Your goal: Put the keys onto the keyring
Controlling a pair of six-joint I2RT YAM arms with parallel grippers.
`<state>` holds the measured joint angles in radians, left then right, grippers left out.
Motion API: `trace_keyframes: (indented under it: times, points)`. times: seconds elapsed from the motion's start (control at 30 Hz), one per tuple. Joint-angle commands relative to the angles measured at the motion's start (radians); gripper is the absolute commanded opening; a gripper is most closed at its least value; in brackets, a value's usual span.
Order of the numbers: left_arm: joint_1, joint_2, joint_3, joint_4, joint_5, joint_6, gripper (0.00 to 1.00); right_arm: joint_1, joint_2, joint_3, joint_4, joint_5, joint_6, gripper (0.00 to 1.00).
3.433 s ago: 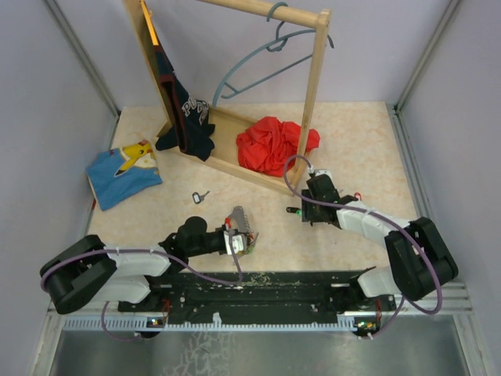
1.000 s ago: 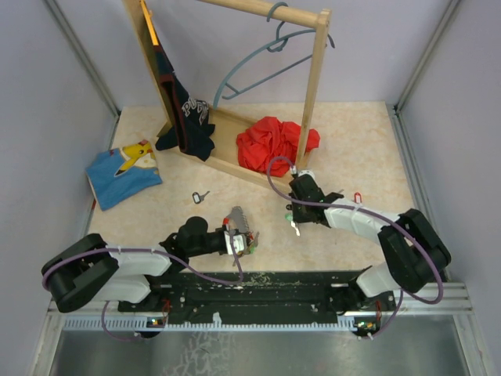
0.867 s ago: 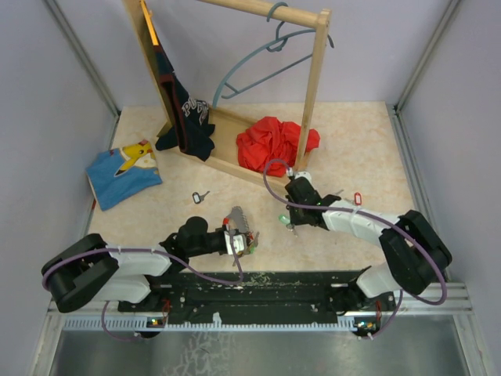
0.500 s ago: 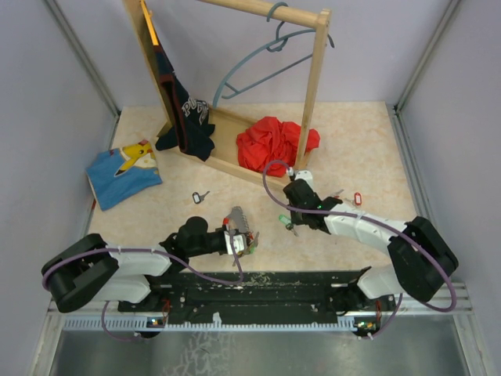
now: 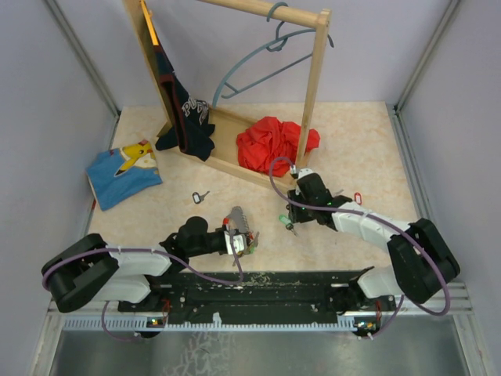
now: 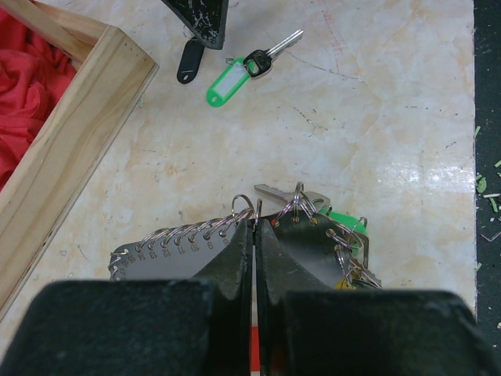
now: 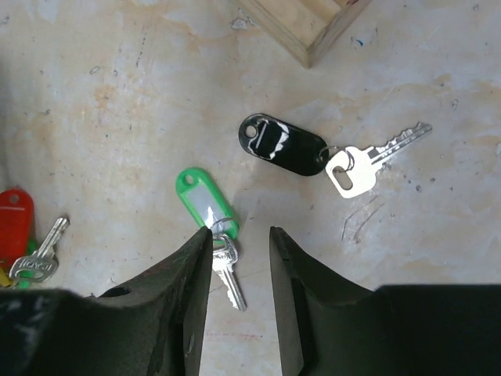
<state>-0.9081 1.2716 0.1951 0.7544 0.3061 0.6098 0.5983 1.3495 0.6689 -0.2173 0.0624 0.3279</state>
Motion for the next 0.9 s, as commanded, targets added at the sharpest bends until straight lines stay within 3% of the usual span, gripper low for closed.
trace_keyframes:
  times: [0.0, 0.17, 0.57, 0.87]
  points:
    - [-0.008, 0.009, 0.026, 0.005, 0.004, 0.001, 0.0, -0.094, -0.042, -0.015, 0.105, -0.241, -0.106, 0.38]
    - [-0.009, 0.013, 0.027, 0.003, 0.004, 0.0, 0.0, -0.124, 0.001, -0.015, 0.145, -0.352, -0.124, 0.4]
    - [-0.009, 0.009, 0.026, 0.002, 0.006, 0.0, 0.0, -0.126, 0.127, -0.002, 0.212, -0.382, -0.159, 0.41]
    - [-0.008, 0.011, 0.027, 0.0, 0.007, 0.0, 0.0, -0.126, 0.061, -0.045, 0.147, -0.432, -0.122, 0.38]
